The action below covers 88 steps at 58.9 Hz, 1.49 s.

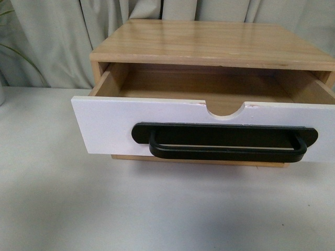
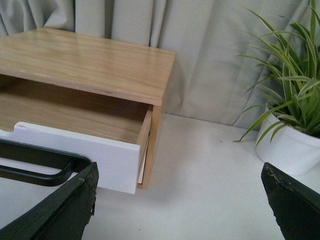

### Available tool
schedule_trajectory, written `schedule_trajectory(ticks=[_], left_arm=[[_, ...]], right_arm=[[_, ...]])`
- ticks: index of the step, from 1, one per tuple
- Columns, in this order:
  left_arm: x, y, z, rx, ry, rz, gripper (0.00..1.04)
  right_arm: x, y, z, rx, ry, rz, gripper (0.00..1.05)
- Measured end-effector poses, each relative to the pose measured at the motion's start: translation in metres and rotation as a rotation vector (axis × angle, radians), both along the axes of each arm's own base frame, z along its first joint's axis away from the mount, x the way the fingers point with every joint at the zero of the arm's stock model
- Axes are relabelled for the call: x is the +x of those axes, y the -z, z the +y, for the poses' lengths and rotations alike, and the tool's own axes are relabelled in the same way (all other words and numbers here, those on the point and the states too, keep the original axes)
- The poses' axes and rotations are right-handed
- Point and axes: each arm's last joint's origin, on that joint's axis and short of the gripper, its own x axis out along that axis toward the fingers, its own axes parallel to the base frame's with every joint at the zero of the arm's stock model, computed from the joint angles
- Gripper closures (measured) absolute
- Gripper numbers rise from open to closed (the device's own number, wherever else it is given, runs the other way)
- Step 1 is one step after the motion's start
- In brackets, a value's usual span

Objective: Pull drawer

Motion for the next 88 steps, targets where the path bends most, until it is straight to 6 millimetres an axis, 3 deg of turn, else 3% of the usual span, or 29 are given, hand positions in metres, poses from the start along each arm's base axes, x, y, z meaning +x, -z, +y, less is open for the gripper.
schedule_trajectory(ticks=[16, 19, 27, 44, 67, 71, 88], left_arm=[[-0.003, 0.004, 0.001, -0.087, -0.011, 0.006, 0.06], [-0.003, 0.004, 0.001, -0.084, 0.003, -0.011, 0.10], [-0.008, 0.016, -0.009, -0.069, 0.027, -0.066, 0.38], [-0.017, 0.035, -0.009, -0.070, 0.024, -0.071, 1.01], [-0.025, 0.046, -0.009, -0.065, 0.024, -0.073, 1.01], [-0.030, 0.057, -0.009, -0.066, 0.024, -0.040, 1.01], [-0.034, 0.054, -0.009, -0.065, 0.025, -0.077, 1.01]], right_arm=[[-0.001, 0.001, -0.001, 0.097, 0.021, 0.006, 0.09], [-0.002, 0.001, -0.001, 0.114, 0.055, -0.021, 0.13], [-0.004, 0.011, -0.002, 0.147, 0.114, -0.052, 0.42], [-0.017, 0.025, -0.002, 0.153, 0.112, -0.059, 1.04], [-0.017, 0.041, -0.002, 0.155, 0.113, -0.055, 1.04], [-0.018, 0.041, -0.002, 0.155, 0.112, -0.057, 1.04], [-0.018, 0.041, -0.002, 0.155, 0.112, -0.057, 1.04]])
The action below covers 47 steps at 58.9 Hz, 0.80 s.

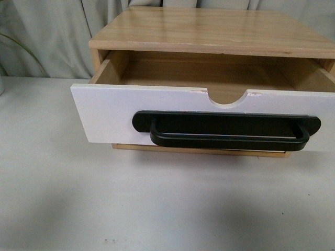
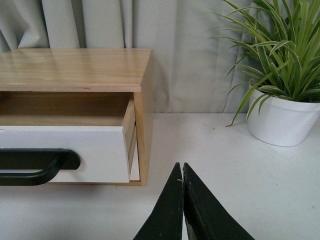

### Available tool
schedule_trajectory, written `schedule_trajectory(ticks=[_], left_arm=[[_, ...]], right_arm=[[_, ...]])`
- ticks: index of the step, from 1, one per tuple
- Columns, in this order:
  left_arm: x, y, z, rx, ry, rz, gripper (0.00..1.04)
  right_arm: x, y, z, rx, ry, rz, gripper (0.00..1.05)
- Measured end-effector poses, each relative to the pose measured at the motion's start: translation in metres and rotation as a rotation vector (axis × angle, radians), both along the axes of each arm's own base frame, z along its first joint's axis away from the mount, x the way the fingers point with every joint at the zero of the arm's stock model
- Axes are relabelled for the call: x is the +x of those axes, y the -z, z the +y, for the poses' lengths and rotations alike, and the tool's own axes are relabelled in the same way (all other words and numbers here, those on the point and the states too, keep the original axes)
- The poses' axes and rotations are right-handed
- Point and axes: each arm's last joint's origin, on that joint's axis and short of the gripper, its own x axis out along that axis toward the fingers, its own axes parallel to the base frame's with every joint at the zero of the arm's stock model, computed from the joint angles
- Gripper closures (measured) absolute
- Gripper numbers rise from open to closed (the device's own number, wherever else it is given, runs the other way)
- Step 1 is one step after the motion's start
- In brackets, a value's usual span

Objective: Pull drawer

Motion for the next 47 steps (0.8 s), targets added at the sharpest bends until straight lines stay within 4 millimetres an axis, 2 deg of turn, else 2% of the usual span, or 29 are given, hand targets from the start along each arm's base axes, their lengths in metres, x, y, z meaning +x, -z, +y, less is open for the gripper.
schedule_trajectory(ticks=[1, 12, 16, 21, 24, 47], left_arm=[[0.0000, 0.0000, 0.0000, 0.000, 0.000, 0.000, 0.98], [0.0000, 0.0000, 0.0000, 0.000, 0.000, 0.000, 0.48], [0.0000, 0.0000, 0.0000, 0.000, 0.000, 0.000, 0.36], [0.0000, 0.0000, 0.0000, 0.000, 0.000, 0.000, 0.13], [0.0000, 0.0000, 0.0000, 0.000, 0.000, 0.000, 0.05], [0.0000, -0.0001, 0.0000, 0.000, 0.000, -0.001, 0.06]], right_arm=[[0.0000, 0.0000, 0.0000, 0.000, 0.000, 0.000, 1.02], [0.0000, 0.0000, 0.0000, 0.000, 0.000, 0.000, 0.55], [0.0000, 0.0000, 0.0000, 0.000, 0.000, 0.000, 0.40], [0.0000, 0.0000, 0.0000, 0.000, 0.000, 0.000, 0.17], [0.0000, 0.0000, 0.0000, 0.000, 0.000, 0.000, 0.09], [0.0000, 0.0000, 0.0000, 0.002, 0.000, 0.000, 0.09]])
